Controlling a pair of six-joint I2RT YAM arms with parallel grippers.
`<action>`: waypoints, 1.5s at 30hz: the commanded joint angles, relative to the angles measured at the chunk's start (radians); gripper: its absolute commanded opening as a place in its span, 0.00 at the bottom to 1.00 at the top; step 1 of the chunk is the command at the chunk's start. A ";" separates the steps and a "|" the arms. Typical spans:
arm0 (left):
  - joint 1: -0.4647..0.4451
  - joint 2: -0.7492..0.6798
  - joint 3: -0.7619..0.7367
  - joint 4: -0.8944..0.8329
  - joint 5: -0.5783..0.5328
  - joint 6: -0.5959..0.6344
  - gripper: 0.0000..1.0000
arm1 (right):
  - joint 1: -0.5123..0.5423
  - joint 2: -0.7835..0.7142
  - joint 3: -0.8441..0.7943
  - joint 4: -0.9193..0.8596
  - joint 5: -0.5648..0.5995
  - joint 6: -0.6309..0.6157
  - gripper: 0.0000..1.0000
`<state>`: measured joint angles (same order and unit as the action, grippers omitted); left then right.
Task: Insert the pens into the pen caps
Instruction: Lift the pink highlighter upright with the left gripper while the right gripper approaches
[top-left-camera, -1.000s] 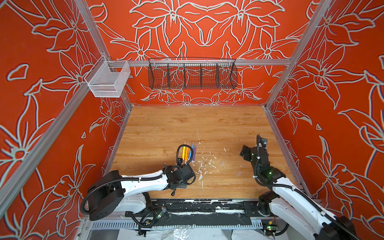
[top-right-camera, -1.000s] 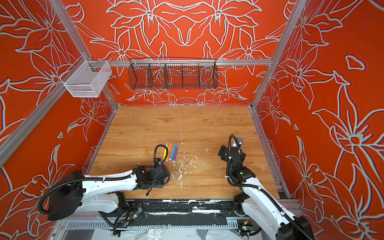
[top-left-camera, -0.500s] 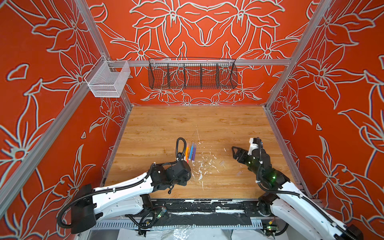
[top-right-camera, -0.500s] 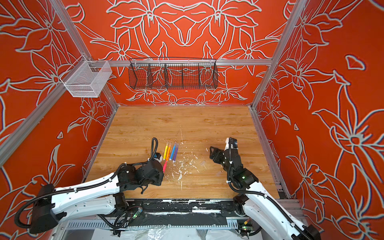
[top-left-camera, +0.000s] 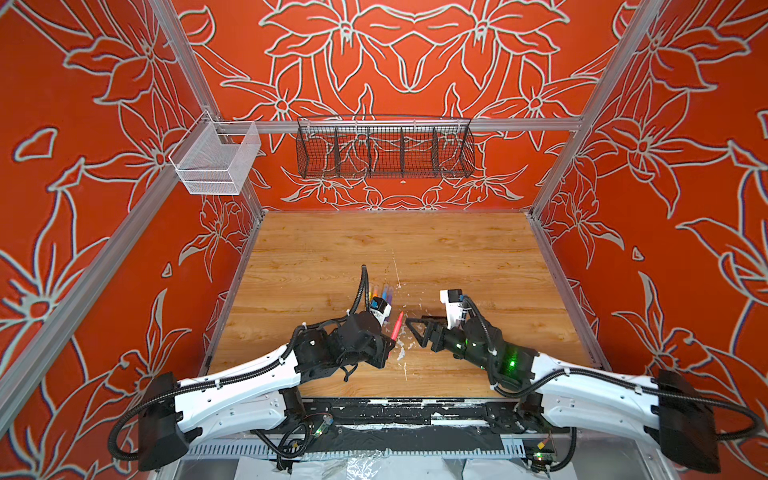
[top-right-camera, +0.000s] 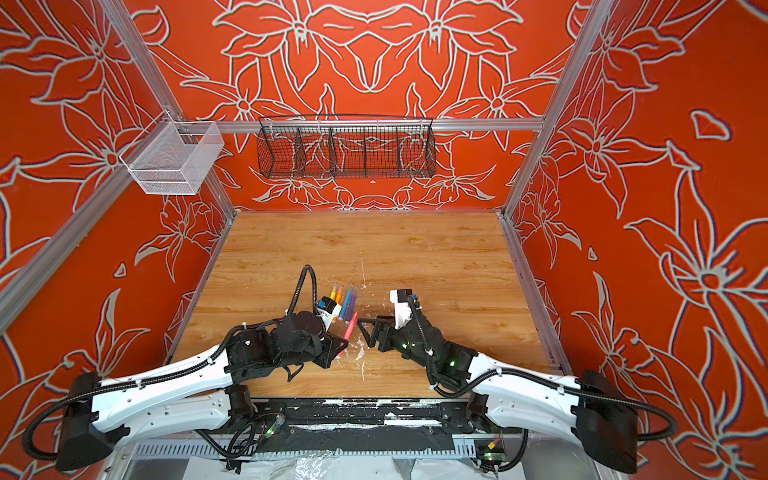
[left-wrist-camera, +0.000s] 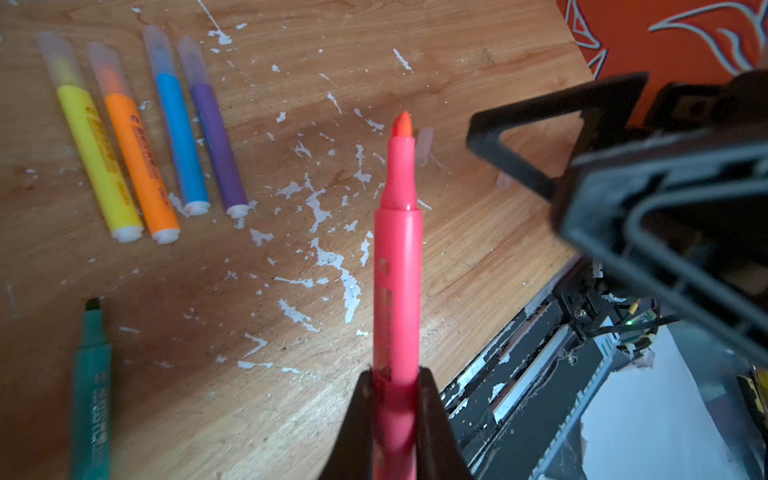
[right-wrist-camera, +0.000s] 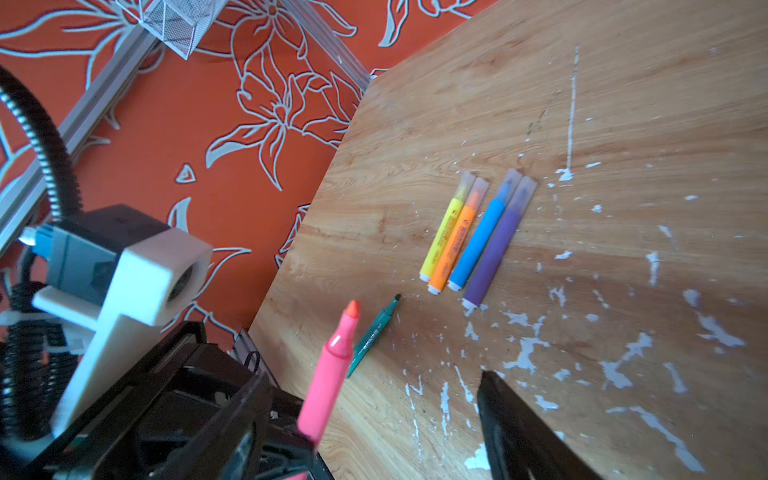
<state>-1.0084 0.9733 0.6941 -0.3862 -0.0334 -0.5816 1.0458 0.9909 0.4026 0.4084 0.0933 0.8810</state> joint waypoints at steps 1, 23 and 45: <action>-0.007 0.037 0.026 0.072 0.041 0.026 0.00 | 0.020 0.062 0.036 0.160 0.038 0.058 0.79; -0.027 0.048 0.037 0.100 -0.041 0.049 0.00 | 0.025 0.224 0.065 0.262 0.023 0.161 0.38; -0.027 0.090 0.006 0.193 -0.086 0.071 0.26 | 0.052 0.227 0.060 0.300 0.056 0.184 0.00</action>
<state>-1.0298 1.0481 0.7105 -0.2314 -0.0963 -0.5194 1.0847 1.2137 0.4431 0.6701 0.1410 1.0515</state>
